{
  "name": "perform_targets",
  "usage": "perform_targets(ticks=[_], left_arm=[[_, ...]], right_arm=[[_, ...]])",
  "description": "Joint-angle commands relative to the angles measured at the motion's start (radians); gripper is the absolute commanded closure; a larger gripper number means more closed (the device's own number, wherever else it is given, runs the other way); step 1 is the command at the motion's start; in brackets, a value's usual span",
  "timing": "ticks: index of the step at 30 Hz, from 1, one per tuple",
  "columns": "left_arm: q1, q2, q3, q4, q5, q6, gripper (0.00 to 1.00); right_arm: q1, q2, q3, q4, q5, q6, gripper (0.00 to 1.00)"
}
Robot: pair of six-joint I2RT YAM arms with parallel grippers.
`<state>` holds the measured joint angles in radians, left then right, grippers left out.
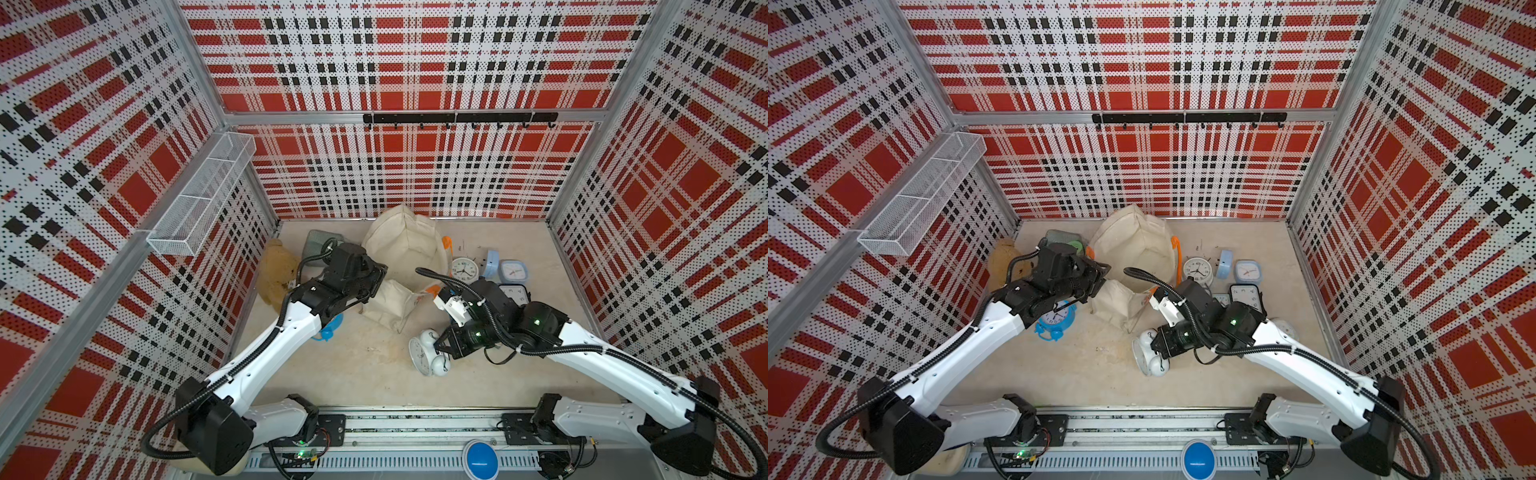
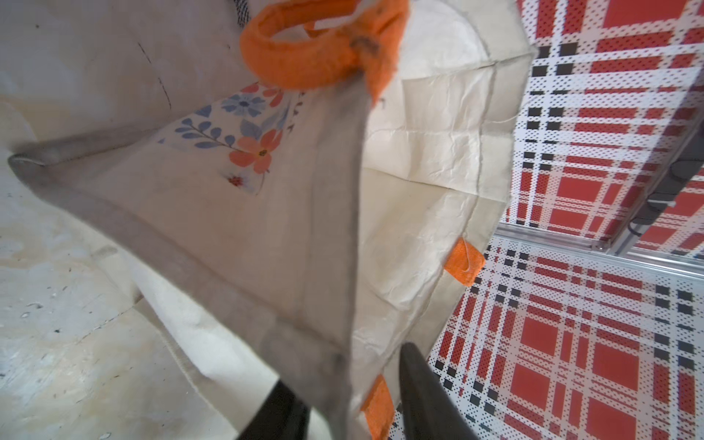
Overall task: Take the alarm clock out of the canvas bag
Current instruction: Place the alarm at the center of the board.
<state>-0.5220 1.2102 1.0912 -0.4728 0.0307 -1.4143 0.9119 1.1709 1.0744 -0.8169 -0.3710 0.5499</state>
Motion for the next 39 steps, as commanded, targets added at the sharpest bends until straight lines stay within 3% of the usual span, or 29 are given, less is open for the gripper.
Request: perform_targets(ticks=[1,7,13,18,22,26,31,36,39], left_arm=[[0.015,-0.063,0.034,-0.045,-0.048,0.034,0.54],[0.064,-0.132,0.082,-0.159,-0.083,0.119,0.52],[0.108,-0.193,0.038,-0.181,-0.059,0.124,0.52],[0.111,-0.227,-0.001,-0.207,-0.049,0.13,0.52],[0.111,-0.265,-0.049,-0.213,-0.045,0.118,0.53],[0.108,-0.302,-0.095,-0.228,-0.037,0.117,0.54],[0.108,-0.338,-0.077,-0.313,-0.069,0.204,0.54],[0.108,-0.276,0.124,-0.495,-0.206,0.552,0.48],[0.124,-0.242,0.196,-0.518,-0.305,0.74,0.33]], right_arm=[[0.015,0.034,0.003,0.191,-0.054,-0.001,1.0],[0.011,0.07,-0.044,0.255,-0.044,0.023,1.0],[-0.064,0.061,-0.147,0.239,0.026,0.08,1.0],[-0.1,0.078,-0.163,0.106,0.176,0.087,0.86],[-0.12,0.064,-0.177,0.033,0.296,0.116,0.83],[-0.145,0.049,-0.204,0.028,0.335,0.13,0.78],[-0.151,0.029,-0.154,-0.001,0.361,0.116,0.53],[-0.161,-0.103,0.024,-0.071,0.545,0.015,0.28],[-0.193,-0.157,0.108,-0.068,0.746,-0.094,0.08]])
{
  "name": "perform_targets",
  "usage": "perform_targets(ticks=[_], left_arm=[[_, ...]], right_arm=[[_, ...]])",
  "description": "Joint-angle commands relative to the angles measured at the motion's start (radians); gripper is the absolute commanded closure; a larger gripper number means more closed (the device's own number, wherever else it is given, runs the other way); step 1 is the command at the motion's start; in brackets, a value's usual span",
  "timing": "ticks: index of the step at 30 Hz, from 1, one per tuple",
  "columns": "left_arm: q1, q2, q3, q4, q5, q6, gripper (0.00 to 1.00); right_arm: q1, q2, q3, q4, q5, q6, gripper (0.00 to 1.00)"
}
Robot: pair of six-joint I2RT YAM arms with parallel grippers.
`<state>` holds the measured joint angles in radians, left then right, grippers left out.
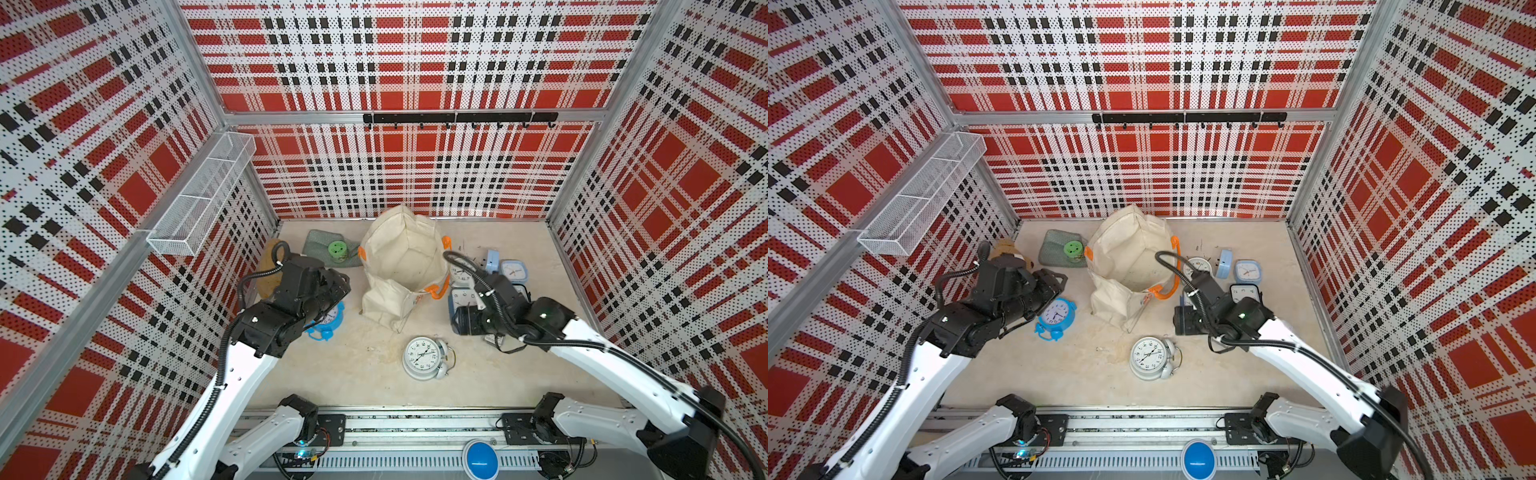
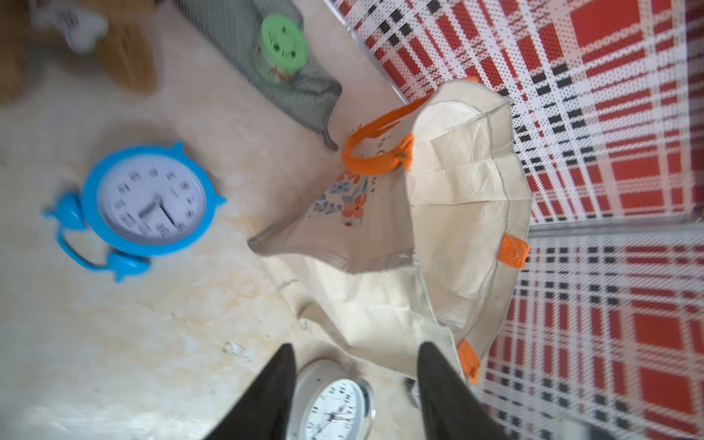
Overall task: Take the alarm clock out of the canvas bag
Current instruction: Place the alarm at the center of the board, then reset both arms
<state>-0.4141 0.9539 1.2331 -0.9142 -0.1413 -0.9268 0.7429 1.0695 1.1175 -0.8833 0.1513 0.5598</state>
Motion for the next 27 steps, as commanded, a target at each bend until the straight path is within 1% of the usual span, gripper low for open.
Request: perform_targets(ticks=[1,3,4,5,7,9,11,12,13,14,16,17,19,21,23,27], left_arm=[[0.032,0.019,0.057,-0.063,-0.161,0.31,0.28],[0.074,0.019,0.042,-0.028,-0.224,0.363,0.22],[0.102,0.012,0.01,0.017,-0.244,0.389,0.18],[0.16,0.004,-0.017,0.048,-0.248,0.392,0.15],[0.271,-0.017,-0.085,0.139,-0.205,0.402,0.13],[0.361,-0.04,-0.177,0.251,-0.157,0.443,0.12],[0.388,-0.071,-0.296,0.382,-0.189,0.494,0.01],[0.394,-0.087,-0.354,0.452,-0.18,0.545,0.01],[0.404,-0.108,-0.423,0.536,-0.144,0.607,0.01],[0.411,-0.125,-0.485,0.611,-0.12,0.65,0.01],[0.411,-0.159,-0.607,0.744,-0.126,0.699,0.01],[0.411,-0.171,-0.662,0.811,-0.116,0.731,0.01],[0.41,-0.177,-0.759,0.936,-0.107,0.782,0.01],[0.411,-0.152,-0.825,1.037,-0.095,0.801,0.01],[0.411,-0.103,-0.875,1.151,-0.047,0.816,0.01],[0.398,0.027,-0.939,1.409,-0.019,0.813,0.01]], right_arm=[[-0.04,-0.069,0.07,0.017,0.304,-0.149,0.04],[-0.088,-0.093,0.055,0.068,0.415,-0.209,0.0],[-0.13,-0.108,0.034,0.107,0.457,-0.235,0.0],[-0.188,-0.124,0.0,0.156,0.47,-0.259,0.0],[-0.31,-0.158,-0.081,0.265,0.438,-0.29,0.0],[-0.44,-0.192,-0.183,0.388,0.413,-0.294,0.0],[-0.554,-0.218,-0.303,0.526,0.393,-0.292,0.0],[-0.596,-0.227,-0.367,0.597,0.384,-0.295,0.0],[-0.627,-0.234,-0.438,0.683,0.392,-0.298,0.0],[-0.638,-0.237,-0.498,0.765,0.398,-0.318,0.0],[-0.64,-0.23,-0.64,0.996,0.393,-0.409,0.0],[-0.64,-0.214,-0.697,1.104,0.371,-0.453,0.0],[-0.64,-0.143,-0.771,1.259,0.327,-0.501,0.0],[-0.64,-0.051,-0.79,1.34,0.285,-0.518,0.0],[-0.64,0.047,-0.81,1.459,0.23,-0.539,0.0],[-0.64,0.213,-0.825,1.685,0.201,-0.546,0.0]])
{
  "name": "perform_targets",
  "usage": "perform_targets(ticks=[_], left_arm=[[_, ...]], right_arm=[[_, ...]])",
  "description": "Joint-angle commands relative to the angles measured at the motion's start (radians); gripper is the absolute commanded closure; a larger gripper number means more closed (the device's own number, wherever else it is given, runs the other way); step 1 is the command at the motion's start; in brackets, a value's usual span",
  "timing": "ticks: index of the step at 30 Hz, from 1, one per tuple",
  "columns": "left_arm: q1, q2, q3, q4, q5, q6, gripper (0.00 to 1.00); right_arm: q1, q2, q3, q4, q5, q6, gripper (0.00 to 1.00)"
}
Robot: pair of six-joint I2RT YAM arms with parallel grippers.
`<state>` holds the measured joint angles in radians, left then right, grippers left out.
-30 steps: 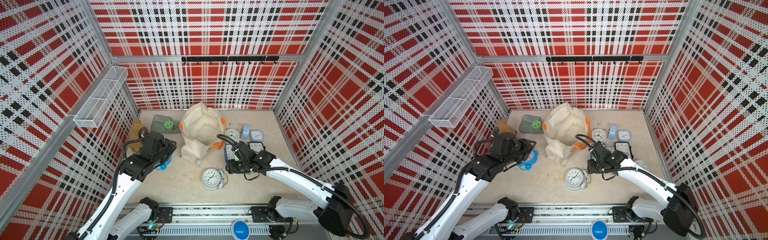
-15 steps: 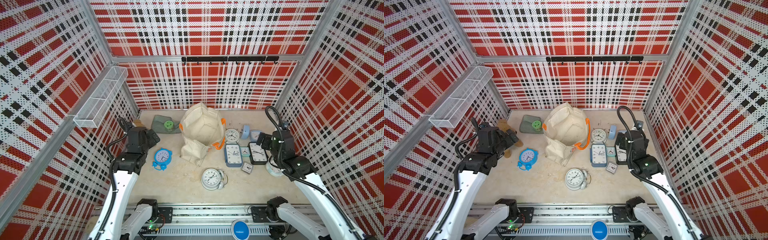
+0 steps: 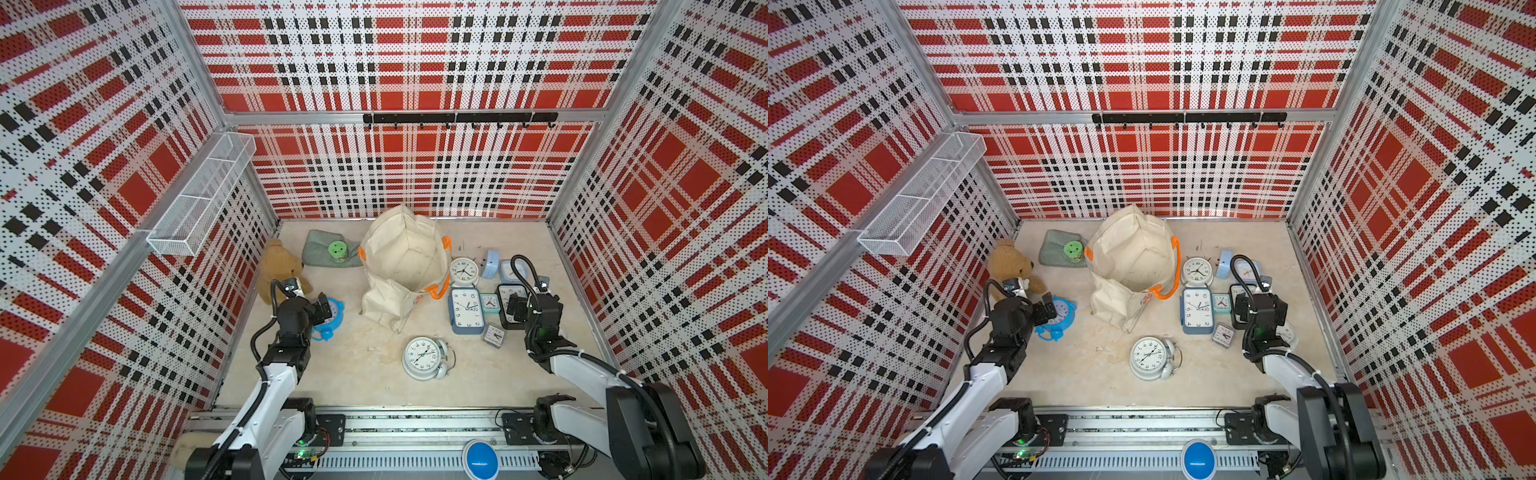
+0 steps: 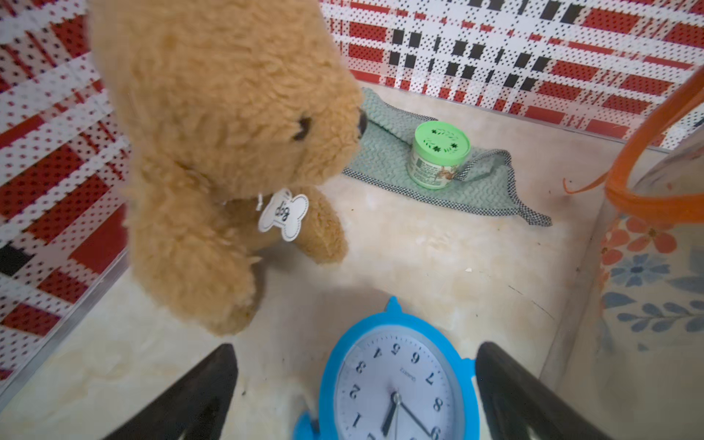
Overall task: Take the alarm clock out of the canvas bag
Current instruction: Reset both arms
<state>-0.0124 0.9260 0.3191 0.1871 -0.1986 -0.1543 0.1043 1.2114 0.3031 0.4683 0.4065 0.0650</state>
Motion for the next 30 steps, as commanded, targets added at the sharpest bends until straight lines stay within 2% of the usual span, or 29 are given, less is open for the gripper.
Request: perform_targets(ticks=[1,2,4,5,7,8,9,11,13,15,16,20,22,25,30], left_arm=[[-0.012,0.095,-0.033,0.362,0.022,0.035,0.01],[-0.022,0.142,-0.035,0.411,0.007,0.041,0.01],[-0.043,0.229,-0.035,0.487,-0.014,0.065,0.01],[-0.058,0.278,-0.038,0.536,-0.028,0.071,0.01],[-0.075,0.379,-0.039,0.665,-0.019,0.084,0.01],[-0.079,0.391,-0.011,0.637,0.003,0.1,0.01],[-0.083,0.383,0.023,0.534,0.013,0.119,0.01],[-0.096,0.402,0.033,0.548,0.026,0.165,0.01],[-0.098,0.433,0.049,0.571,0.066,0.2,0.01],[-0.1,0.465,0.07,0.574,0.061,0.237,0.01],[-0.098,0.491,0.071,0.597,0.045,0.241,0.0],[-0.075,0.672,0.046,0.861,0.048,0.221,0.01],[-0.064,0.618,0.071,0.704,0.021,0.194,0.01],[-0.059,0.654,0.071,0.784,0.023,0.189,0.01],[-0.059,0.65,0.074,0.768,0.022,0.185,0.01]], right_arm=[[-0.002,0.113,-0.01,0.378,-0.064,-0.053,0.0],[-0.002,0.157,-0.001,0.425,-0.084,-0.081,0.0],[-0.002,0.17,0.046,0.339,-0.127,-0.105,0.0],[-0.003,0.193,0.054,0.353,-0.142,-0.123,0.0],[-0.005,0.273,0.033,0.497,-0.155,-0.144,0.0],[-0.012,0.31,0.031,0.526,-0.165,-0.135,0.0],[-0.018,0.343,0.032,0.554,-0.165,-0.129,0.0],[-0.021,0.395,0.042,0.603,-0.167,-0.136,0.0],[-0.024,0.365,0.085,0.457,-0.17,-0.118,0.0],[-0.034,0.387,0.078,0.52,-0.186,-0.125,0.0],[-0.034,0.374,0.082,0.481,-0.183,-0.115,0.0],[-0.034,0.376,0.079,0.496,-0.179,-0.117,0.0],[-0.034,0.384,0.076,0.514,-0.179,-0.121,0.0],[-0.033,0.382,0.077,0.509,-0.18,-0.12,0.0],[-0.034,0.387,0.084,0.498,-0.181,-0.119,0.0]])
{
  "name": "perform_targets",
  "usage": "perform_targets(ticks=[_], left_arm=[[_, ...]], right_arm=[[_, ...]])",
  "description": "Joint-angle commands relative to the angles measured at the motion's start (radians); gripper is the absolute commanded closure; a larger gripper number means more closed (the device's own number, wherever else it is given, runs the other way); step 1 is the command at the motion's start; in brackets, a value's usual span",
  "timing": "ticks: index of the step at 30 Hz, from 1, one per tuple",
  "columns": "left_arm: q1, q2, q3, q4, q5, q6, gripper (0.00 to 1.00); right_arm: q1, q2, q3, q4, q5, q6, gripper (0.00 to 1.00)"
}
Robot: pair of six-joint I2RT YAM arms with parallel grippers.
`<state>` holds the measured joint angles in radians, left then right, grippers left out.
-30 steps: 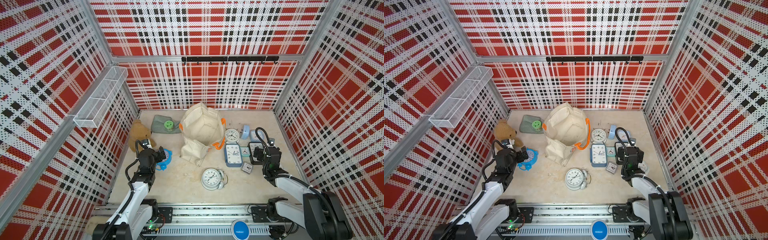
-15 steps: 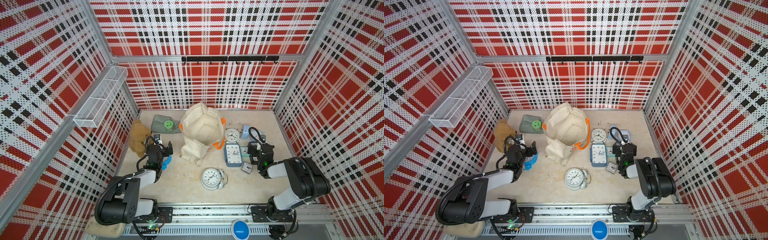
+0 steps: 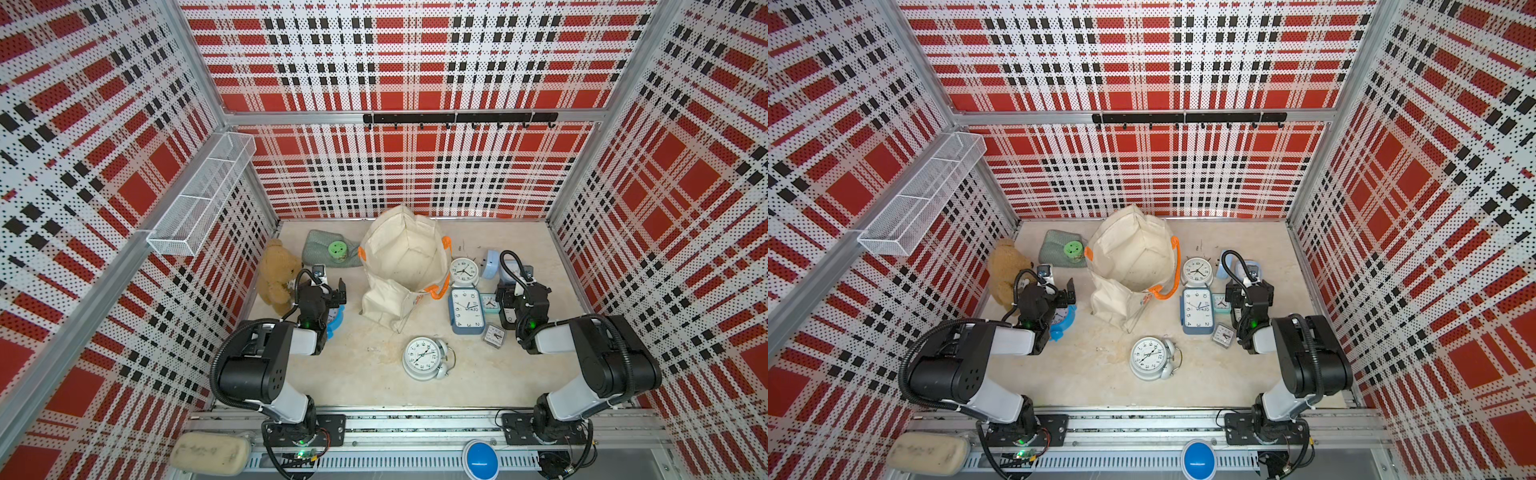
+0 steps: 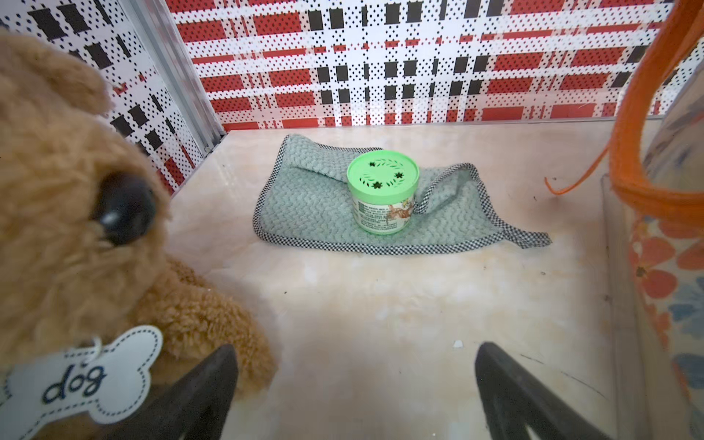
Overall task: Take the alarm clock out of the canvas bag
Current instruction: Reset both arms
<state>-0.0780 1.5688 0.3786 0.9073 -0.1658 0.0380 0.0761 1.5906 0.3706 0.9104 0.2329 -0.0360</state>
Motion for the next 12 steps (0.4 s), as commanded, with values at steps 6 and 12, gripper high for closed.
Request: perform_targets(ticks=[6,12], left_arm=[[0.003,0.008,0.016,0.047,-0.017,-0.006,0.01],[-0.019,0.008,0.016,0.048,-0.054,0.015,0.01]], right_arm=[[-0.032,0.012,0.035,0.018,-0.044,0.001,0.0],[-0.029,0.0,0.018,0.039,-0.044,-0.007,0.0]])
